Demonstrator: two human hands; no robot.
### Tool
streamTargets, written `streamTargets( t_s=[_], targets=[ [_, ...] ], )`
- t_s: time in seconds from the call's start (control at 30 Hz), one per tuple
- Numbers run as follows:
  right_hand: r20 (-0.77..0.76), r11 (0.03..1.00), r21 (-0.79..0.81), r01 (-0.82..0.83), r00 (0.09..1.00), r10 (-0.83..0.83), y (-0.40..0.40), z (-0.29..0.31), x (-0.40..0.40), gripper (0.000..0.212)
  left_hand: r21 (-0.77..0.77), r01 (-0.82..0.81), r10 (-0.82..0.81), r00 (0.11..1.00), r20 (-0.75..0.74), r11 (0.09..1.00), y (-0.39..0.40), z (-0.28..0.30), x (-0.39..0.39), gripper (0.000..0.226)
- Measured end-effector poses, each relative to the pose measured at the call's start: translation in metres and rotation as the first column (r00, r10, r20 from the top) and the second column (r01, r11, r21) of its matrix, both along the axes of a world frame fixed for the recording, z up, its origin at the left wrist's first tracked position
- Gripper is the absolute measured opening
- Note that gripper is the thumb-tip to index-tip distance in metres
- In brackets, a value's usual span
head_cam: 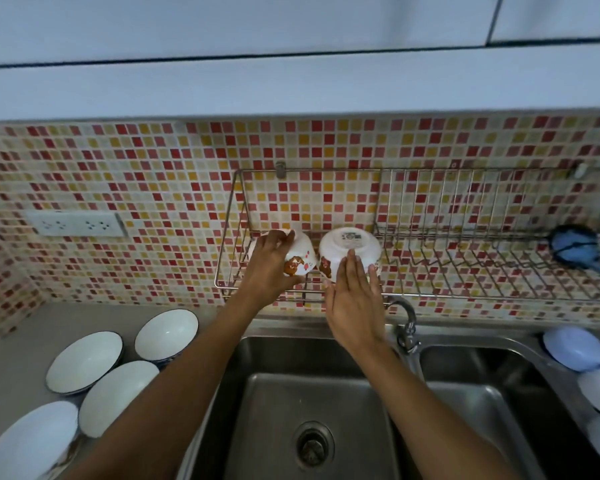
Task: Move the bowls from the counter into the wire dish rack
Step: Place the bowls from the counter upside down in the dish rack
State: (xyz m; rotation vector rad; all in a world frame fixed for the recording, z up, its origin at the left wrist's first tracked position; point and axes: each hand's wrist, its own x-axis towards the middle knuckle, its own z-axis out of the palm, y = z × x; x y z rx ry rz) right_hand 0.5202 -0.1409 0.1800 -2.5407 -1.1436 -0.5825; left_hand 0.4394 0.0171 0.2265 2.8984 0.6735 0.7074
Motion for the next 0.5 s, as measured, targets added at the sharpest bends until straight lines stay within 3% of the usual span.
streamTargets(
  t_s=[0.27,0.5],
  targets=[
    [0.010,1.000,0.004,0.018,1.000,-0.019,0.0012,0.0002,-0.0014,0.062,-0.064,0.010,-0.013,0.999,-0.051,0.998,0.0010,0.0035,0.0055,0.090],
    [0.032,1.000,0.001,0.025,0.999,-0.025,-0.0009,0.0019,-0.0035,0.062,-0.206,0.000,0.005,1.000,0.023,0.979,-0.0026,-0.0015,0.0025,0.076]
  ],
)
